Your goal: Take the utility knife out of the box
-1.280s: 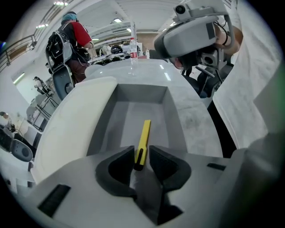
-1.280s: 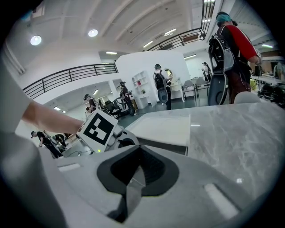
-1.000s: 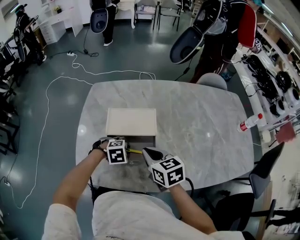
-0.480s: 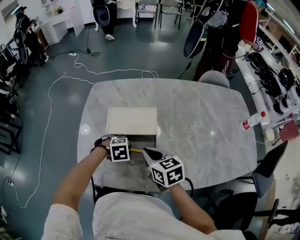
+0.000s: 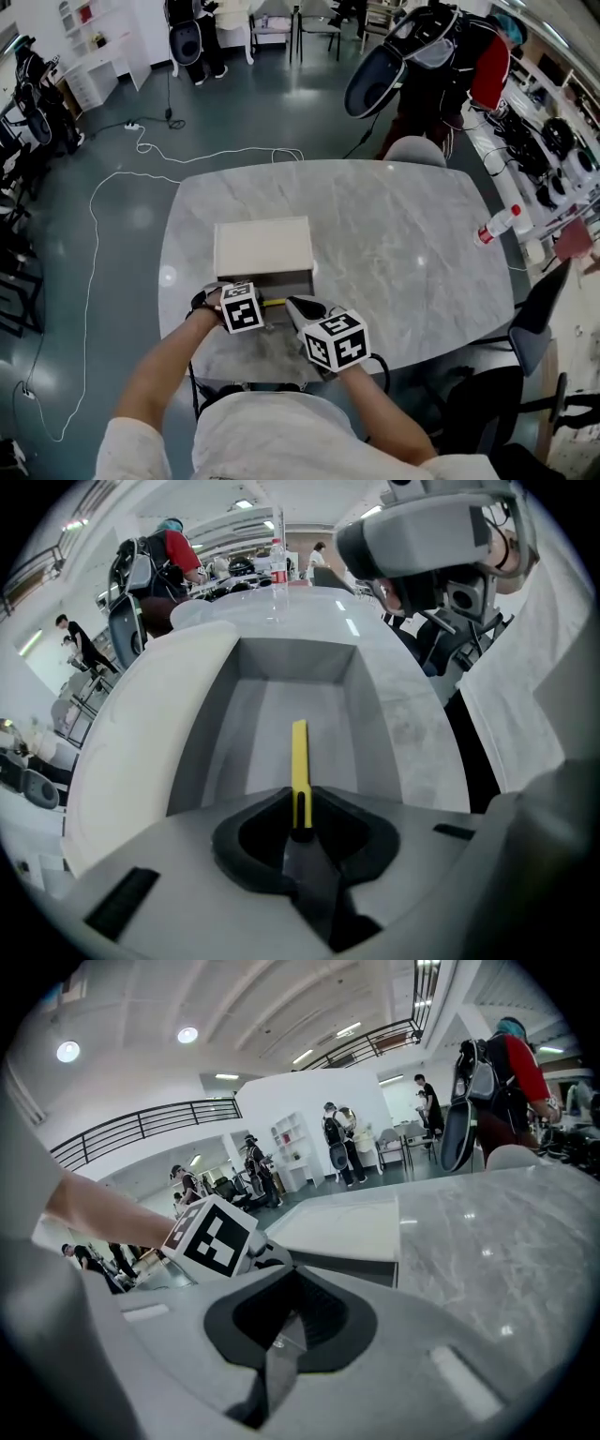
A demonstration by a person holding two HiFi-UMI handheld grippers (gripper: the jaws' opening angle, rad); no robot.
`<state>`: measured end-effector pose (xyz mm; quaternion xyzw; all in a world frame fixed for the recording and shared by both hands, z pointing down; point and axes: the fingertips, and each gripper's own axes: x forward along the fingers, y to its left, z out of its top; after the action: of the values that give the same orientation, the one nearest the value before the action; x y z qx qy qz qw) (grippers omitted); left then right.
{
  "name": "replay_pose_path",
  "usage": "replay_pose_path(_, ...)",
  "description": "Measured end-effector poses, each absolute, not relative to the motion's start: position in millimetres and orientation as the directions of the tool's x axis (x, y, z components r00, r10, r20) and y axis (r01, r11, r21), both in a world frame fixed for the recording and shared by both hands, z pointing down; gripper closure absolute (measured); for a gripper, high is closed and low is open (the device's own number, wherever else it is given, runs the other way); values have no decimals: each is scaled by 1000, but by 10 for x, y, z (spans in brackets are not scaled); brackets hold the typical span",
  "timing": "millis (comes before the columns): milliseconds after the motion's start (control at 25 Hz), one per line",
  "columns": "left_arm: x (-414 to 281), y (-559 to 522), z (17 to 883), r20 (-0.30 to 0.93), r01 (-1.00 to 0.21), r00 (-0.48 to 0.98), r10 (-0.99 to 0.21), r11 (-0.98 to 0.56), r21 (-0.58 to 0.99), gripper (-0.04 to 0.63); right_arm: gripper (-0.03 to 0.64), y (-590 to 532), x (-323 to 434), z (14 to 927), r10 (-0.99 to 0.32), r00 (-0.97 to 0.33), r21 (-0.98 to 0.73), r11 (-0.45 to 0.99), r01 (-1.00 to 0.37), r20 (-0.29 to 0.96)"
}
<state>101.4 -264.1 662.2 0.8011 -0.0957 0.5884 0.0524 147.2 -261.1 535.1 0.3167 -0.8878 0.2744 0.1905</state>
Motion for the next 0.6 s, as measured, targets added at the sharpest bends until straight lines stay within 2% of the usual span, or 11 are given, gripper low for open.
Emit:
replay_pose_path(240, 1004, -2598, 6562, 936, -183, 330, -124, -981, -65, 534, 612, -2538, 1440, 5309, -518, -680, -358, 591, -723, 519)
replay_pose_path(600, 1049, -2677, 6167, 858, -269, 465, -217, -958, -97, 534, 612, -2406, 1416, 5220, -612, -604, -341, 501, -795, 510)
